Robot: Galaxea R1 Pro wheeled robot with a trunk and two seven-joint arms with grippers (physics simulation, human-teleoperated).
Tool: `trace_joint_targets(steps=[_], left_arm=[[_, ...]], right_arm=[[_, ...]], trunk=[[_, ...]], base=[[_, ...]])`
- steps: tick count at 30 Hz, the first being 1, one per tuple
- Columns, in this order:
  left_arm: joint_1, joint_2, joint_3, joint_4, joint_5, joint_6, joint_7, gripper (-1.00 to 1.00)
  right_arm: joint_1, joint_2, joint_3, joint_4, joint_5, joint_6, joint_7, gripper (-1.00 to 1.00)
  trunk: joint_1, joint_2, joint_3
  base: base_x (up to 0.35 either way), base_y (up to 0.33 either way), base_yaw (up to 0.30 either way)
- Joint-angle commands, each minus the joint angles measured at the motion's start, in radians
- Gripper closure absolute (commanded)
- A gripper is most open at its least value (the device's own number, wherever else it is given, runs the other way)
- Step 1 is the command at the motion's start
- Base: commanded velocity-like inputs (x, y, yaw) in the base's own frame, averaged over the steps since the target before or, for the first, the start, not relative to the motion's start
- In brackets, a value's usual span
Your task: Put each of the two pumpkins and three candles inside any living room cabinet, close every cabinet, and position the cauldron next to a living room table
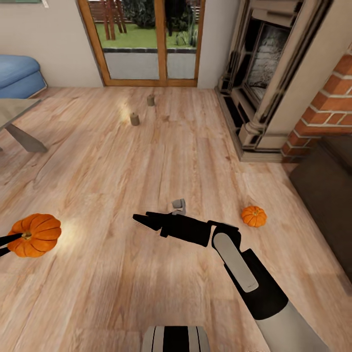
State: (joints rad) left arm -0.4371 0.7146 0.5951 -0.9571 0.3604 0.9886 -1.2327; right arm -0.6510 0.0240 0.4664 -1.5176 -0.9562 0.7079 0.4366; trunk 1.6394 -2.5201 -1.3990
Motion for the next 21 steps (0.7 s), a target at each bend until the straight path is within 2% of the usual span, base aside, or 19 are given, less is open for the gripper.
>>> trace_joint_targets(steps=[1,7,21], left_arm=[[0.0,0.0,0.001,0.0,0.008,0.01,-0.002,1.0],[0.0,-0.001,-0.001,0.0,0.01,0.01,-0.003,1.0],[0.0,0.0,0.004,0.0,0.016,0.01,-0.003,1.0]], right_arm=[[0.003,0.001,-0.003,0.019,-0.004,0.004,0.002,-1.0],[0.019,0.001,-0.059,0.053,-0.002,0.005,0.002,-1.0],[0.025,0.001,-0.068,0.071,-0.007,0.002,0.007,-1.0]], trunk=[[-0.001,0.0,0.003],[-0.003,0.001,0.027],[-0.01,0.005,0.081]], base=[[0.0,0.0,-0.28],[0.0,0.0,-0.281],[0.0,0.0,-0.281]])
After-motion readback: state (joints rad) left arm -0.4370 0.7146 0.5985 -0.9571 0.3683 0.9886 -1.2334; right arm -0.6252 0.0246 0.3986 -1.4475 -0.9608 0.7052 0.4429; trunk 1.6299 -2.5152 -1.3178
